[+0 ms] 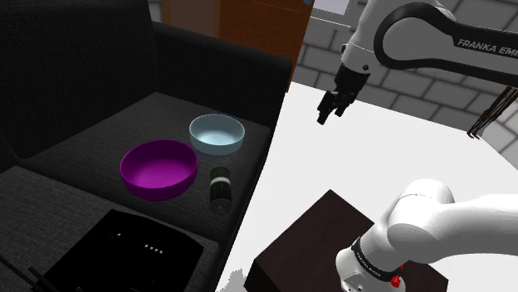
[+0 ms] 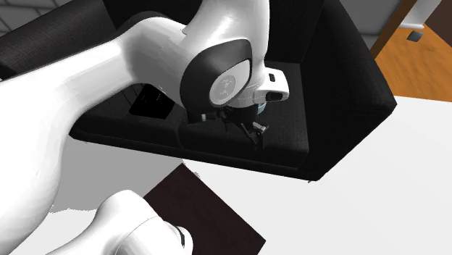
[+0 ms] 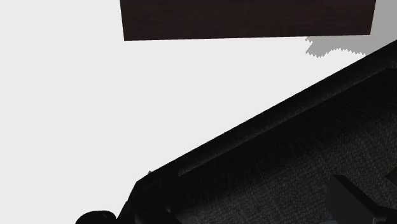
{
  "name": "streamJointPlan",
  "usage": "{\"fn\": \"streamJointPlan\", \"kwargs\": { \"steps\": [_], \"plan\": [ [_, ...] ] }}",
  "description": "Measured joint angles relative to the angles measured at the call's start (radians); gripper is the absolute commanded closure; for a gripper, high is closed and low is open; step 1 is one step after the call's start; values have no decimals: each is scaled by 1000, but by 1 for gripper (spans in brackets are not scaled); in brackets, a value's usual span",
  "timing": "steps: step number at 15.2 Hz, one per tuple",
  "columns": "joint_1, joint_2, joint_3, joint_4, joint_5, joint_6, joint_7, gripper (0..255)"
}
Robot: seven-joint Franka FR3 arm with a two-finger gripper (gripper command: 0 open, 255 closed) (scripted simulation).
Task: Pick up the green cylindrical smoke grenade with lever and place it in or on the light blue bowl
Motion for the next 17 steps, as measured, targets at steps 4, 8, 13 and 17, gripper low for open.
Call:
{"fn": "streamJointPlan", "kwargs": {
  "steps": [4,8,13,17],
  "plan": [
    [10,9,32,-40,38,46,61,0],
    [31,33,93,-102,110,130,173,0],
    [64,104,176,-138,203,246,314,0],
    [87,196,243,-146,270,360,421,0]
  ]
}}
